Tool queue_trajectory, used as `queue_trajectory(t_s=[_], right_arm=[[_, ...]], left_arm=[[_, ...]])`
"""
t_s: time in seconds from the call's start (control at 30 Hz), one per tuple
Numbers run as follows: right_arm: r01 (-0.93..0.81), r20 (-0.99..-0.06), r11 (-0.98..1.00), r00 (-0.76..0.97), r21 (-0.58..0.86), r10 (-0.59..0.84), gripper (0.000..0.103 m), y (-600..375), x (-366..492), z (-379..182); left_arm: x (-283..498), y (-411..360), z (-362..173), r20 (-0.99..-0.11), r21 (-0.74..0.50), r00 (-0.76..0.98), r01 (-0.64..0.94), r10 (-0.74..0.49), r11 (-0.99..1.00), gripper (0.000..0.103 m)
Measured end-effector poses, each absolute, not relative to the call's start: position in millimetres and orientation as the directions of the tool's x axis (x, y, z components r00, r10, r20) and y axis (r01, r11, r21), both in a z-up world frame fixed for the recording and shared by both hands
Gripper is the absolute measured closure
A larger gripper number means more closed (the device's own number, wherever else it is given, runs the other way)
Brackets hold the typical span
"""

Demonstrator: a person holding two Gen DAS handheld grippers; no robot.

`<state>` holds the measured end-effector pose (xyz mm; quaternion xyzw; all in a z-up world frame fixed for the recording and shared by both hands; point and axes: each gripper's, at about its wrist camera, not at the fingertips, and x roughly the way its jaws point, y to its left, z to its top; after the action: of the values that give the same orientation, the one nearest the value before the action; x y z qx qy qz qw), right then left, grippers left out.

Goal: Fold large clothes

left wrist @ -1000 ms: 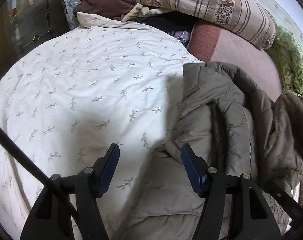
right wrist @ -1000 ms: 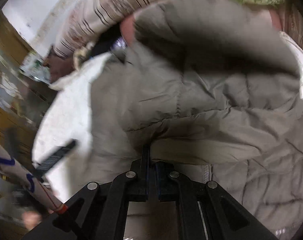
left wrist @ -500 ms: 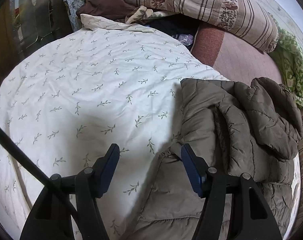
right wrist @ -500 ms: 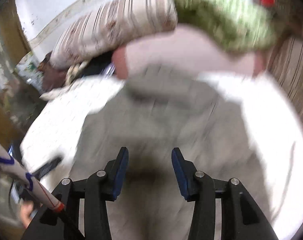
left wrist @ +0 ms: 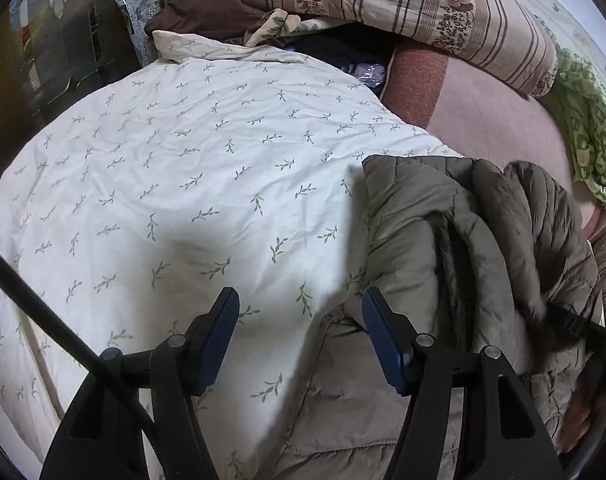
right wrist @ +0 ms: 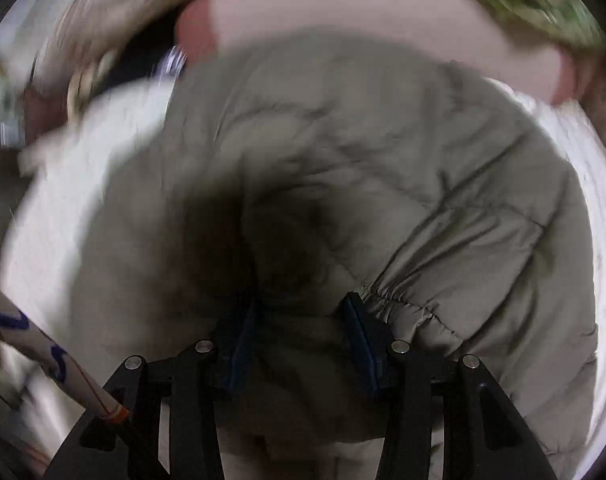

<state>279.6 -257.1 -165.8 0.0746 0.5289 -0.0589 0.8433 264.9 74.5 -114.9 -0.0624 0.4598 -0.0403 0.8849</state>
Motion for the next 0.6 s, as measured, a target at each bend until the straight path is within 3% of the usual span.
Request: queue_trajectory(t_s=[0.07,0.3,0.5,0.6], right_arm=[[0.155,-0.887,0.988,0.456,0.002,-0.07,0.053,-249.6,278.0,-161.4],[0.162,-0.76,0.983,0.649,0.092,-0.035,0.053,-235.8,246.9,-95.6],[0.096,-0.873,0.993,0.487,0.069,0.014,0.053,-195.8,276.8,-154.3],[0.114,-0.864,0.986,0.501,0.119,0.047,0.053,-202.7,272.1,-141.4]], left_arm=[[264.8,74.9,-115.7,-0.812,-0.147,0.569,0.012,-0.127,0.989,0.04],[266.3,80.6,-118.2,-0.818,-0.157,0.562,-0.013,-0.122,0.988,0.04],[264.7,78.6,-119.2,-0.821,-0.134,0.562,-0.009,-0.106,0.991,0.04],[264.1,80.5,-116.5,-0.817,-0.139,0.565,-0.006,-0.111,0.99,0.04]])
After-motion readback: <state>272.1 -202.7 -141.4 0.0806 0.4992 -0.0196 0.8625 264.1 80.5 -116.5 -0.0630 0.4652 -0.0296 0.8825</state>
